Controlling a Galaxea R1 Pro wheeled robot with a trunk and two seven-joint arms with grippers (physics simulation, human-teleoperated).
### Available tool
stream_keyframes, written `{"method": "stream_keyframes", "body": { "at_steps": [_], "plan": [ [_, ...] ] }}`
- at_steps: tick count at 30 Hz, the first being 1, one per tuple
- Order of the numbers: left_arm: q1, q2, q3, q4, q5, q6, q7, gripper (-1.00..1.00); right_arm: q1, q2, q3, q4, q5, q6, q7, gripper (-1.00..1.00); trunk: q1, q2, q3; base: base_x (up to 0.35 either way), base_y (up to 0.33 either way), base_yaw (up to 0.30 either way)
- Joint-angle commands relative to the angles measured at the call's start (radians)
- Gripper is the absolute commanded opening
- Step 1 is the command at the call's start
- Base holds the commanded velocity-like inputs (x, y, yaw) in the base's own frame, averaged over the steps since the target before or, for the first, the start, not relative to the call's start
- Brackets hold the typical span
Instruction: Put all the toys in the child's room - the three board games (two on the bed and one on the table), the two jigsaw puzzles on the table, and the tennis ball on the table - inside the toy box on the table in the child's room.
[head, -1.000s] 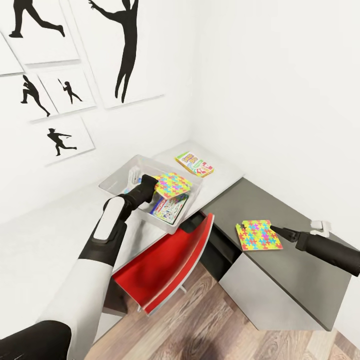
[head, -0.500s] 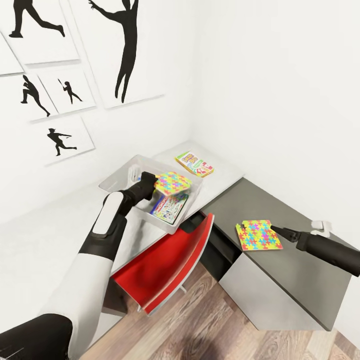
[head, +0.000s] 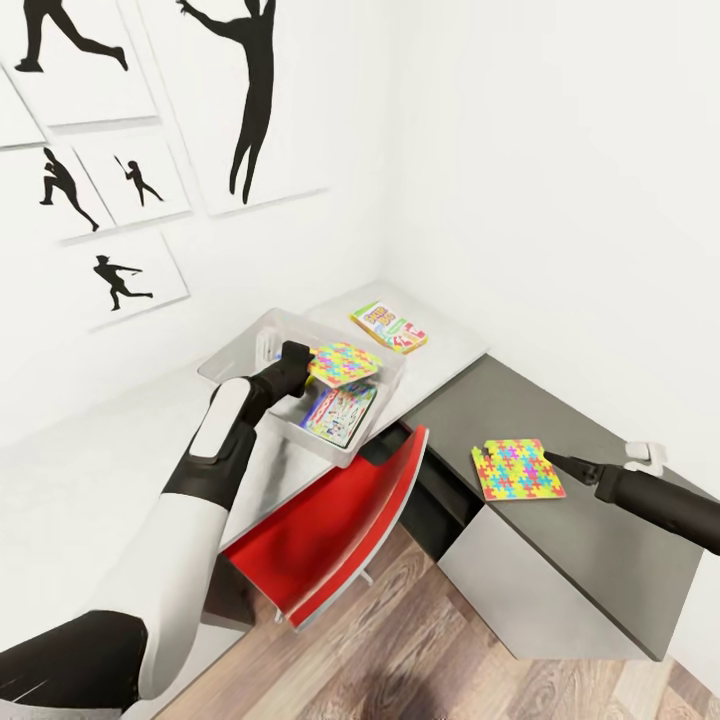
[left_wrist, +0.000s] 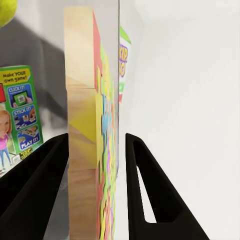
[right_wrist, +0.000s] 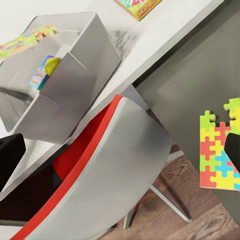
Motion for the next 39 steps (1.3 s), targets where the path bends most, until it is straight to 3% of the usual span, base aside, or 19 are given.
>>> {"method": "stream_keyframes", "body": {
  "at_steps": [1, 39],
  "plan": [
    [-0.004, 0.0, 0.0, 0.006, 0.006, 0.001, 0.003, -1.0, -0.001, -0.001, -0.001, 0.0, -0.002, 0.009, 0.002, 1.0, 0.0, -0.002, -0.003, 0.0, 0.0, 0.0],
    [-0.018, 0.005, 0.0, 0.053, 0.002, 0.005, -0.016, -1.0, -0.002, -0.009, -0.002, -0.001, -0.002, 0.013, 0.004, 1.0, 0.0, -0.002, -0.041, 0.0, 0.0, 0.0]
  ]
}}
